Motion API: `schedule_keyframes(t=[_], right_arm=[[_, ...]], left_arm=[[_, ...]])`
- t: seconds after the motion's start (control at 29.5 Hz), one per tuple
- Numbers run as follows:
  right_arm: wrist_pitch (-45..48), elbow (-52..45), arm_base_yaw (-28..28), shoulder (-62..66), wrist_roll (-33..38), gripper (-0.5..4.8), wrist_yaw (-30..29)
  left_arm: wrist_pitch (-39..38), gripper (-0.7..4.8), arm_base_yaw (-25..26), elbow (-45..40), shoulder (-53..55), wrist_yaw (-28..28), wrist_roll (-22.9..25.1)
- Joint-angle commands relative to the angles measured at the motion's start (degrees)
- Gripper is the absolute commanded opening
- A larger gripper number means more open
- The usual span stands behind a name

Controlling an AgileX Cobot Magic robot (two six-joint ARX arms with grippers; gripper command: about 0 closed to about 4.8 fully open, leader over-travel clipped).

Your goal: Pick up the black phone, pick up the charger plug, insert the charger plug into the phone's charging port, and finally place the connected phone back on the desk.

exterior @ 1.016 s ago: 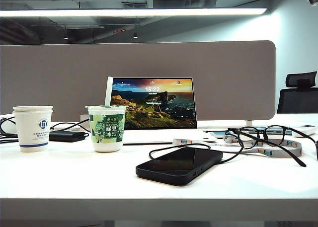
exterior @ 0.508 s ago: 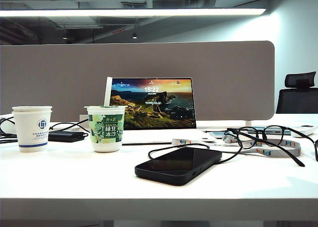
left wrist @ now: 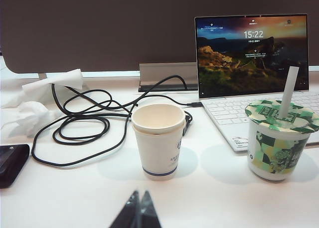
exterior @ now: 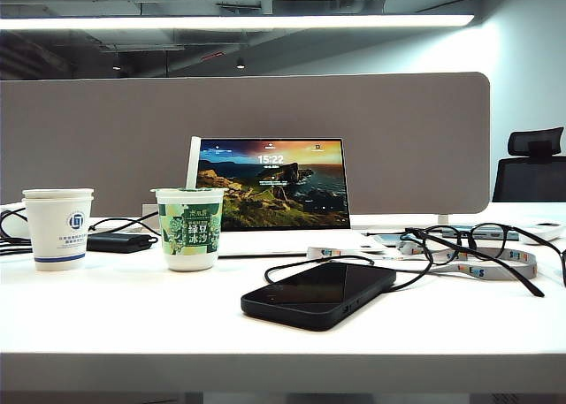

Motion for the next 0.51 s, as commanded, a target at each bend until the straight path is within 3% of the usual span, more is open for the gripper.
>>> schedule_keyframes(t=[0.03, 0.51], right_arm=[[4.59, -1.81, -0.85, 0.04, 0.24, 0.04, 0.0], [8.07, -3.69, -3.39, 0.04, 5.18, 0.04, 4.7]], left_arm=[[0.48, -0.05, -0.04, -0.02, 0.02, 0.13, -0.15], [0.46, -0.05, -0.04, -0.02, 0.02, 0.13, -0.15]])
